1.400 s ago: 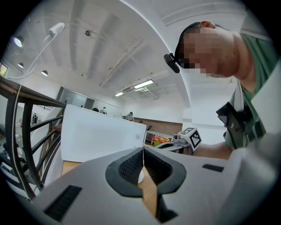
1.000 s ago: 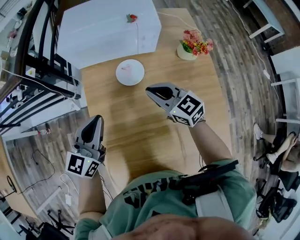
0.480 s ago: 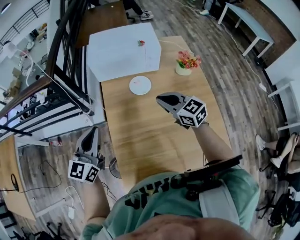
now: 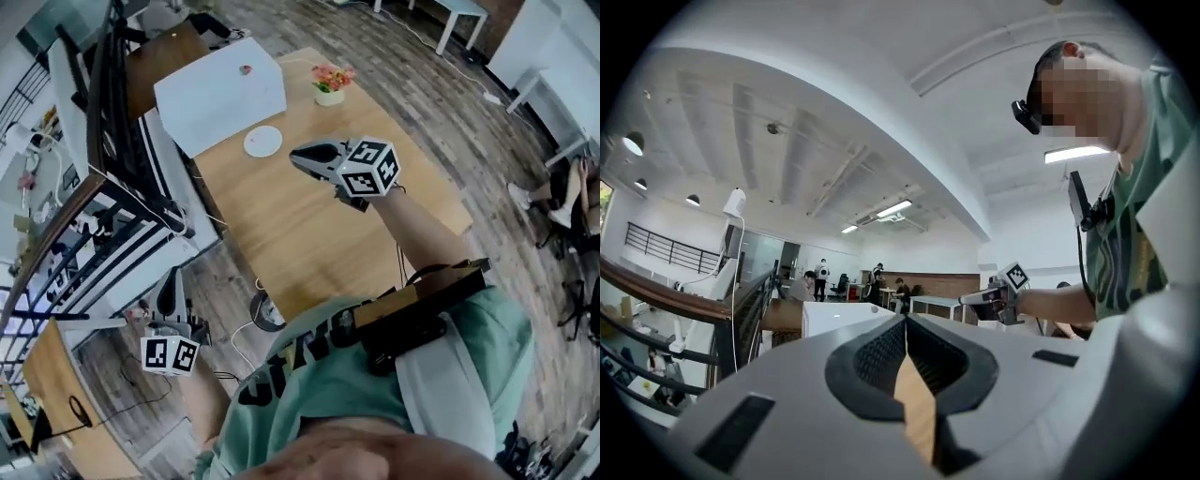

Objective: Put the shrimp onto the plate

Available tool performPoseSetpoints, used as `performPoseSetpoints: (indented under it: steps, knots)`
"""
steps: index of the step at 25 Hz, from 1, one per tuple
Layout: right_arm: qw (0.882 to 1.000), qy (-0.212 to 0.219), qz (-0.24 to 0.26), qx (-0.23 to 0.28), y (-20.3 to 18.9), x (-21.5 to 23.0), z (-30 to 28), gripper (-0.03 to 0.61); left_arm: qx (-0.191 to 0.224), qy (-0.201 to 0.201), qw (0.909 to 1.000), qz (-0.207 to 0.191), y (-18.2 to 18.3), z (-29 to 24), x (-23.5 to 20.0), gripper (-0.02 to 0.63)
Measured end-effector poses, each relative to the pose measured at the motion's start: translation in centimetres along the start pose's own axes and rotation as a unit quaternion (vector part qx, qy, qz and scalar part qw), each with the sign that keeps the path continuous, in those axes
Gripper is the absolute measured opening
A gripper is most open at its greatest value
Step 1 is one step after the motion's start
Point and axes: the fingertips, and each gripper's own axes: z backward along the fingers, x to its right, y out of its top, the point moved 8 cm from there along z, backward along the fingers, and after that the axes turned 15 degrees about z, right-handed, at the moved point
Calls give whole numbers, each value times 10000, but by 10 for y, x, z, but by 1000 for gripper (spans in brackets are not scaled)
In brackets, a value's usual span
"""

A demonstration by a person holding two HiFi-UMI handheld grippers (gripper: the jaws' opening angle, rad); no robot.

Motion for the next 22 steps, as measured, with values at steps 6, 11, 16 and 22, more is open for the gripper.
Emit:
performPoseSetpoints:
  steps: [6, 11, 16, 22]
  knots:
    - [9995, -215, -108, 194, 42, -22, 128, 6, -149, -339, 9992, 126, 27, 18, 110, 11]
    - [9990, -169, 127, 388, 42, -7, 213, 6, -17, -488, 9987, 164, 21, -12, 191, 11]
    - [9996, 188, 150, 146, -29, 14, 230, 6, 103, -679, 9974, 234, -27, -63, 219, 11]
    - [9978, 620, -18, 220, -66, 25, 268, 6, -133, -427, 9989, 141, -53, -77, 284, 11]
